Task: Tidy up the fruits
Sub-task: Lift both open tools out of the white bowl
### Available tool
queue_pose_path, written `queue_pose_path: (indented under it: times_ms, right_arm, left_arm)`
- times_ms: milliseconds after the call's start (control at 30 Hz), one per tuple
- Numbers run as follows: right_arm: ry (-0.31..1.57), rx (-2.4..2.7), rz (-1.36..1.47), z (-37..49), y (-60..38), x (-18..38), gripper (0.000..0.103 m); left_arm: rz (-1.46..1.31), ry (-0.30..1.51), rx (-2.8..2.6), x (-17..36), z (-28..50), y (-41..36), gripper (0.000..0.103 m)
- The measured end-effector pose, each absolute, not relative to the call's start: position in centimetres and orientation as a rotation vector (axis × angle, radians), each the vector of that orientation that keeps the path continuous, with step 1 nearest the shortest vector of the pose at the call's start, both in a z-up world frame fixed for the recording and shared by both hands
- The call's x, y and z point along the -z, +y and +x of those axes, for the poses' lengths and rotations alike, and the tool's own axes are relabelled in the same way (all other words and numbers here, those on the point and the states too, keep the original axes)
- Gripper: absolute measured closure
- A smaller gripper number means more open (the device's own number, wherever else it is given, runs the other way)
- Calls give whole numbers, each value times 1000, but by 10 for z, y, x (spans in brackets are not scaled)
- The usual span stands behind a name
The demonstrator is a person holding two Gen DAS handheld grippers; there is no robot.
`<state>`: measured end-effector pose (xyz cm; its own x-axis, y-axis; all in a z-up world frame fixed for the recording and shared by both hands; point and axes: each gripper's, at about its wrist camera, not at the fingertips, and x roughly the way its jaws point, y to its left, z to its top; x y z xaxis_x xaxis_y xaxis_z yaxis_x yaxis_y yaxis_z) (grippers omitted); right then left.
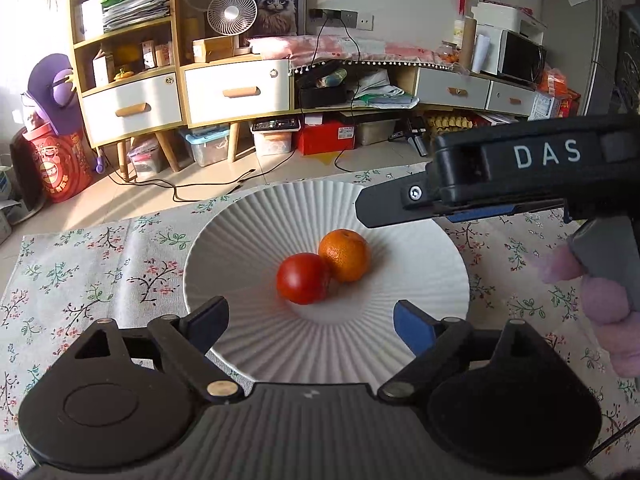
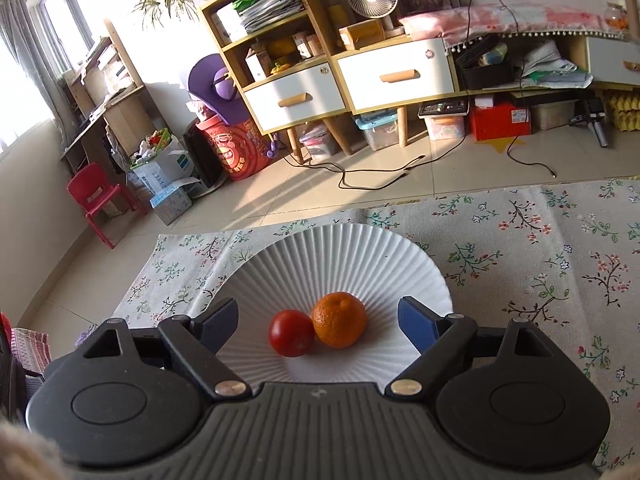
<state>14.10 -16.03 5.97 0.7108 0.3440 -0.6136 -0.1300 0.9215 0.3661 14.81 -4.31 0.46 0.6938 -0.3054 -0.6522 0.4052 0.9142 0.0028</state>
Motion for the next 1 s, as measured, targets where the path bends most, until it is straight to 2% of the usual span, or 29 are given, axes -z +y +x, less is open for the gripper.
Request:
queue_pose_path:
  times_ms: [100,333,667,1000]
  right_arm:
    - [723,-269,305,128,-163,-63,8]
    - [729,-254,263,102,-161,-65,4]
    - [753,-281,201,72,-148,-65,1]
    - [697,-284,142,40,-135,-51,1]
  left_arm:
    - [153,698,394,-9,134,-35,10]
    - [158,699,370,-14,100,-15,6]
    - [183,708,337,-17,67,7,6]
    - [180,729,290,11,46,46,6]
